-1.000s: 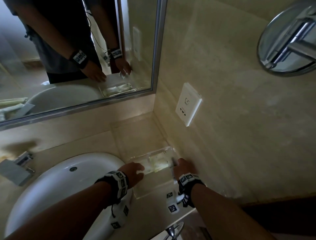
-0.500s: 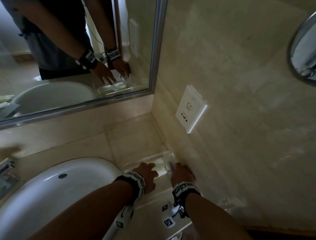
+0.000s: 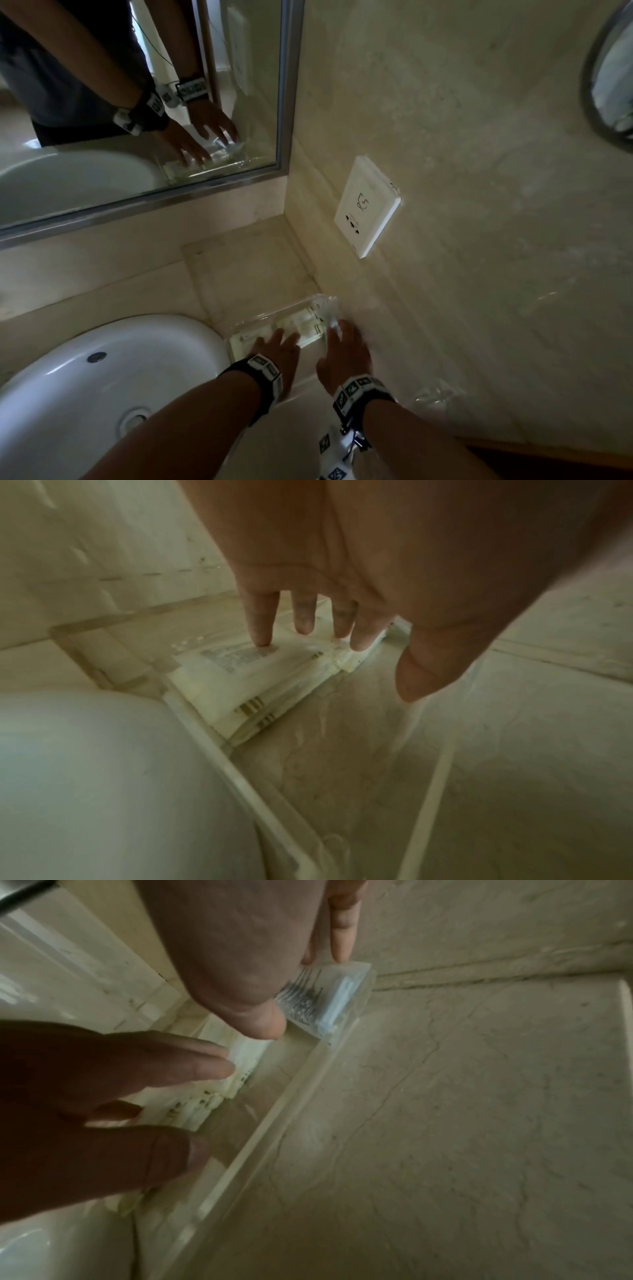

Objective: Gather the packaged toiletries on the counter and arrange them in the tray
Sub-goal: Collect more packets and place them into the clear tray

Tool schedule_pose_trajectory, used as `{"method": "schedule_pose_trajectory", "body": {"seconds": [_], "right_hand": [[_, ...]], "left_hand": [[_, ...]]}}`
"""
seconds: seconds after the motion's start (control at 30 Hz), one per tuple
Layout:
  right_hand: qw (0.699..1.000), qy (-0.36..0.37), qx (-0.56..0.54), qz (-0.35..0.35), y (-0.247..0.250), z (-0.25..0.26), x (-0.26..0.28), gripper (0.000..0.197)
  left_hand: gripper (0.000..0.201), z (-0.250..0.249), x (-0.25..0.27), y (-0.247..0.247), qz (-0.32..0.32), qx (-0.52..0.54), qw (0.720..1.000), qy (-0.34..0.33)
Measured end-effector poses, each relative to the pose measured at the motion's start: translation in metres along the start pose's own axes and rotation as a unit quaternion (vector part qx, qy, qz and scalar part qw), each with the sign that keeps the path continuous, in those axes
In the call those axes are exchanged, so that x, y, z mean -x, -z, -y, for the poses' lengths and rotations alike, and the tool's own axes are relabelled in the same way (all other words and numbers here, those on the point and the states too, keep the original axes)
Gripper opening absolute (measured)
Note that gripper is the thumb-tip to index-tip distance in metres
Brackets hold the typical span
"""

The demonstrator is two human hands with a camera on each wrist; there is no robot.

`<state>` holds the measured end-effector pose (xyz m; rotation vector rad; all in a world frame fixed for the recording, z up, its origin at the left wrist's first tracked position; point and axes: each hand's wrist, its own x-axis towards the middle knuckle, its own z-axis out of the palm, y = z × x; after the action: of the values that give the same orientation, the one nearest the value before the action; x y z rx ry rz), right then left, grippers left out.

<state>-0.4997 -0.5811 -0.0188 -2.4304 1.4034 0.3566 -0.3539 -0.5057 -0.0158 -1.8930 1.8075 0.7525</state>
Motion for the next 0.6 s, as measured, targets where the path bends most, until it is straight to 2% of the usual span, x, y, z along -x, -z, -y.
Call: {"method": "schedule_pose_trajectory", "body": {"seconds": [0.2, 0.3, 0.37, 0.6], "right_hand": [[0.999, 0.015, 0.013, 0.034, 0.0, 0.0, -0.009, 0.074], [0.994, 0.039, 0.092, 0.041, 0.005, 0.005, -0.011, 0.069], [0.993, 0.045, 0.107, 0.034, 0.005, 0.008, -0.011, 0.067], [0.993, -0.02, -0.096, 0.071, 0.0, 0.014, -0.017, 0.086]], "left_hand": [[0.078, 0.0, 0.002, 0.007, 0.015, 0.013, 1.0, 0.007], [0.077, 0.001, 0.003, 0.005, 0.012, 0.017, 1.0, 0.011], [0.077, 0.003, 0.003, 0.002, 0.01, 0.018, 1.0, 0.011], [0.076, 0.008, 0.0, 0.0, 0.011, 0.036, 0.999, 0.008]]}}
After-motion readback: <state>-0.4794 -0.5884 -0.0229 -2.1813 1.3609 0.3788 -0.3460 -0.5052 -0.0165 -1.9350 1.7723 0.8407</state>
